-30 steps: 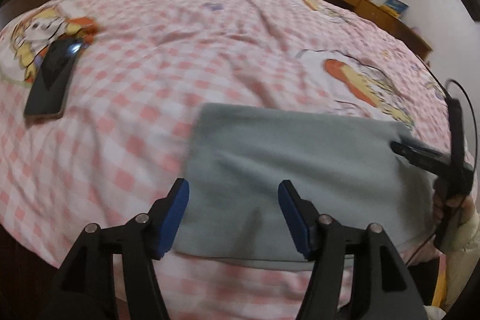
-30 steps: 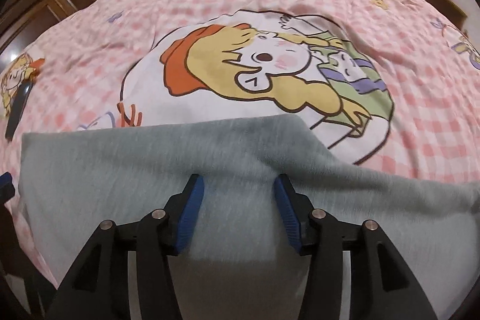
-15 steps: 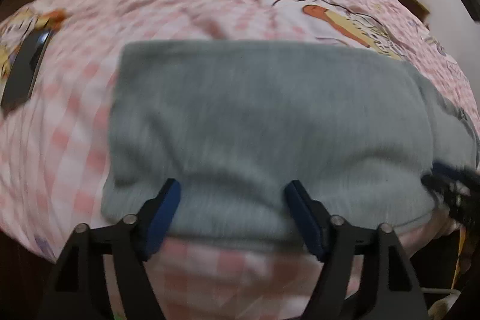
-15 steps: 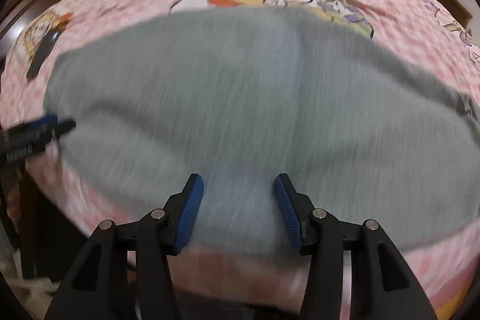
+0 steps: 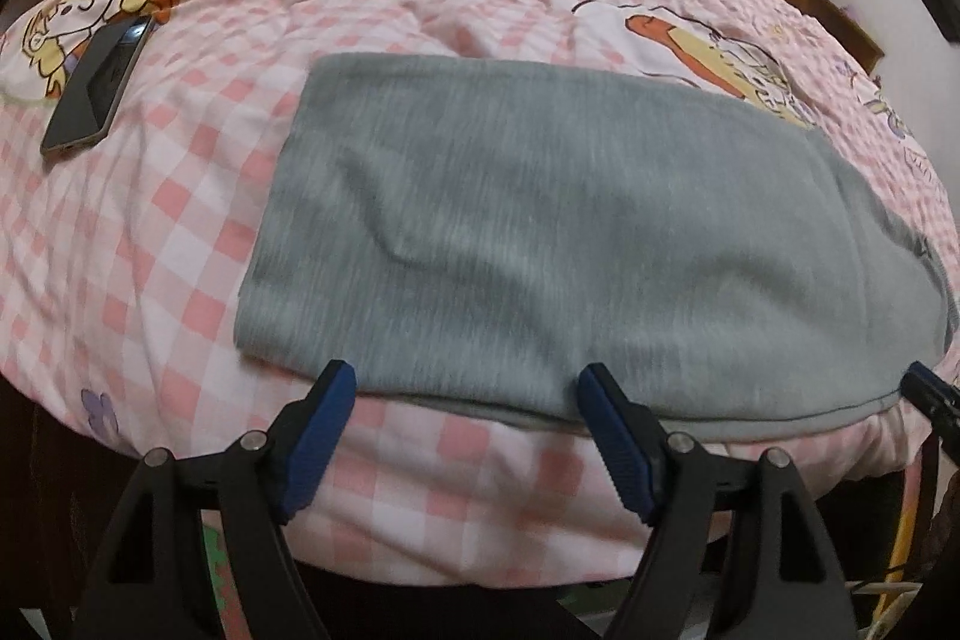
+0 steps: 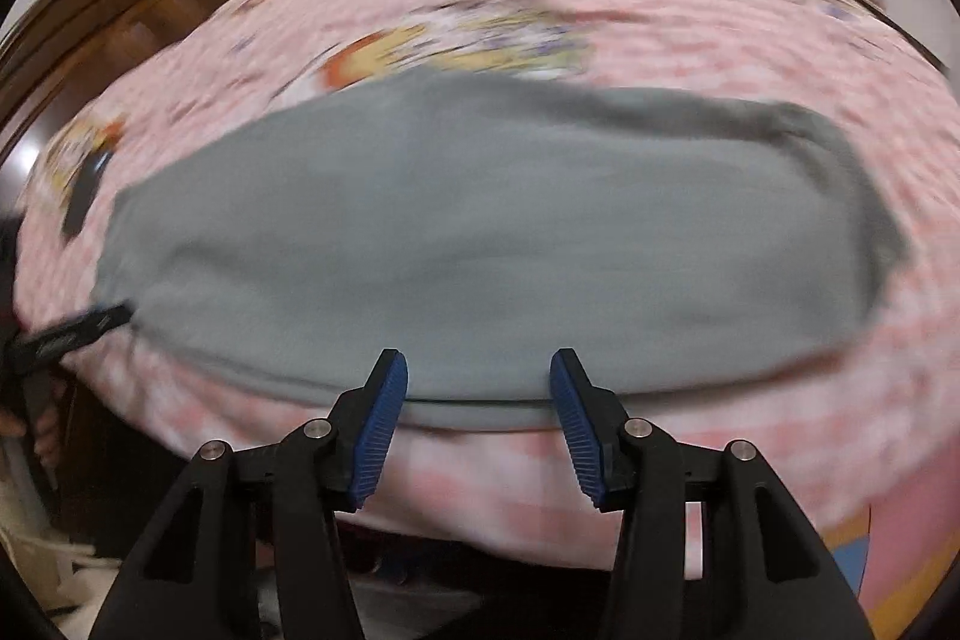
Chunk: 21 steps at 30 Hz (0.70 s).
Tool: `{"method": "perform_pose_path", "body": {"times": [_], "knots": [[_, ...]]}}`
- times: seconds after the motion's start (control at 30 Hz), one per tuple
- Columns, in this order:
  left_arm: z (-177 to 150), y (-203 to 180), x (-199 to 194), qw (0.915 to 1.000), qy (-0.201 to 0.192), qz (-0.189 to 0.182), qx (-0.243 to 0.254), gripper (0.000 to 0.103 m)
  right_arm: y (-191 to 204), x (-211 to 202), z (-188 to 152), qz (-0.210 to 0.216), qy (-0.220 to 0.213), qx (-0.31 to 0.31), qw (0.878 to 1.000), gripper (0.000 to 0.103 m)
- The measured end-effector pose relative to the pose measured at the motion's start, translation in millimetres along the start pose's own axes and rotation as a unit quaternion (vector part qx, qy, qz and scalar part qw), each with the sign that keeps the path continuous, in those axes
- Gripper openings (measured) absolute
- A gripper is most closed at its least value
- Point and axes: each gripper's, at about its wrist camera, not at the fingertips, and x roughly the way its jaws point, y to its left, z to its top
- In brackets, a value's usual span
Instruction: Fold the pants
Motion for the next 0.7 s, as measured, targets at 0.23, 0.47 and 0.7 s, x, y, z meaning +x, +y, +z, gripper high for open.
{"method": "perform_pose_path", "body": {"times": [0.23,0.47,0.7], "knots": [[9,-16,-15,0.9997,-0.023,-0.006,-0.003,0.080,-101,-33,2,-0.069,-0.049,0.136,0.987,0.051],[18,-42,-4,0.9996,-0.023,0.004,0.017,0.080,-149,-38,16,-0.055,-0.071,0.177,0.980,0.051],[15,-54,20,0.9992,-0.014,0.032,0.021,0.083,-148,-30,53,0.013,-0.093,0.136,0.986,0.010]]}}
